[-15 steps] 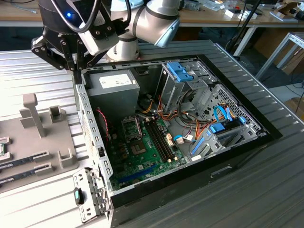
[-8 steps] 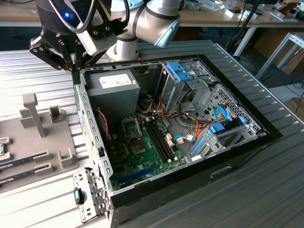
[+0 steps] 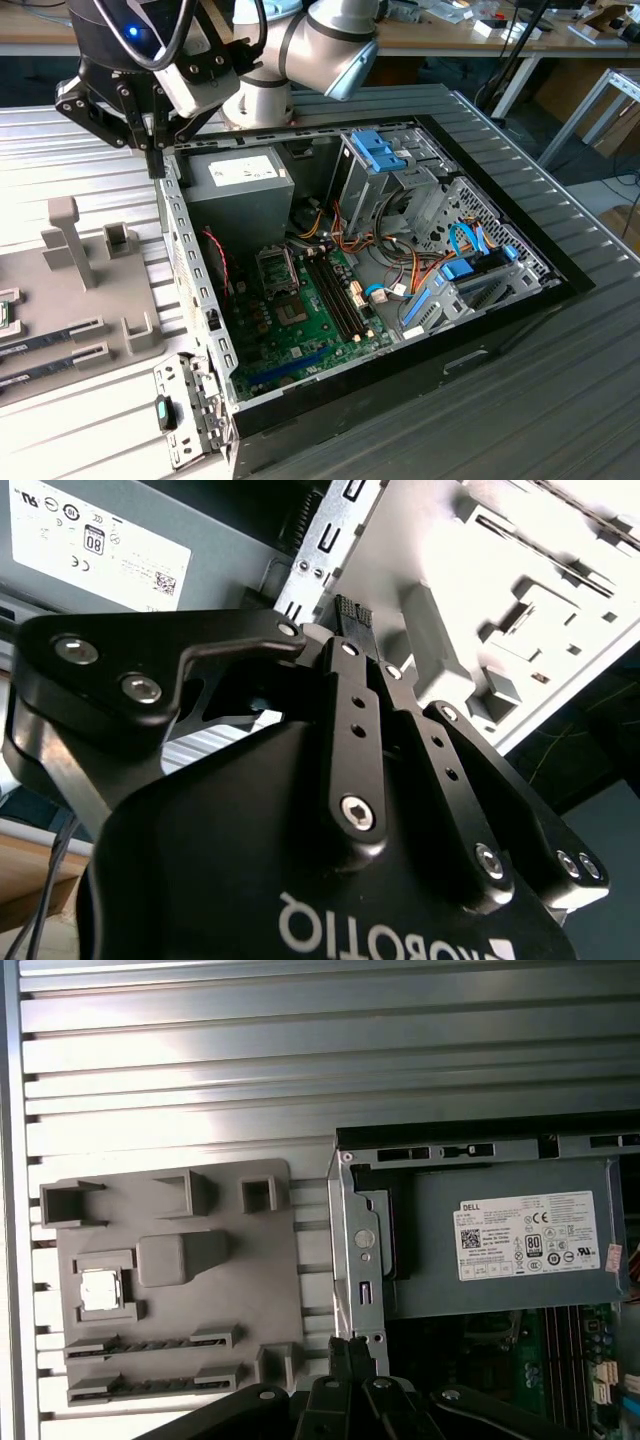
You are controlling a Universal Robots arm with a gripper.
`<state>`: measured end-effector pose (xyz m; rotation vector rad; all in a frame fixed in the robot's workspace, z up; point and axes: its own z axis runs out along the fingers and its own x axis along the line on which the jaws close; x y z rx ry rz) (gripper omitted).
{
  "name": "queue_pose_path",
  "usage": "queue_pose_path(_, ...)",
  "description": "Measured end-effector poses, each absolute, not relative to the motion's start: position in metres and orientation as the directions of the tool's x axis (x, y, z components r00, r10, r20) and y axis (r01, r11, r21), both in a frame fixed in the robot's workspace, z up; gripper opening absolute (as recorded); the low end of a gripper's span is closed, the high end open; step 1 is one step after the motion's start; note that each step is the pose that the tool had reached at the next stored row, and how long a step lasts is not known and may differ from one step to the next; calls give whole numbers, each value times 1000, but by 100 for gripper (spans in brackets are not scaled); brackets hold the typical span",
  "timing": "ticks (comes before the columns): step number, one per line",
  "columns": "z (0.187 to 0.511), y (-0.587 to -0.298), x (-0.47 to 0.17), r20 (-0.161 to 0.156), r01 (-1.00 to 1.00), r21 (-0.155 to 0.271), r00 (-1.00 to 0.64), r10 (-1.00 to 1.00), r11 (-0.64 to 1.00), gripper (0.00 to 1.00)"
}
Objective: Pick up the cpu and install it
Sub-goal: 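Reach for the cpu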
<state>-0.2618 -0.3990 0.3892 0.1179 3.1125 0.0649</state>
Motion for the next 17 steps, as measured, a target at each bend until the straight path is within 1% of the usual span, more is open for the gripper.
queue_pose_path(17, 389, -399, -269, -25, 75, 43, -997, 76, 996, 11)
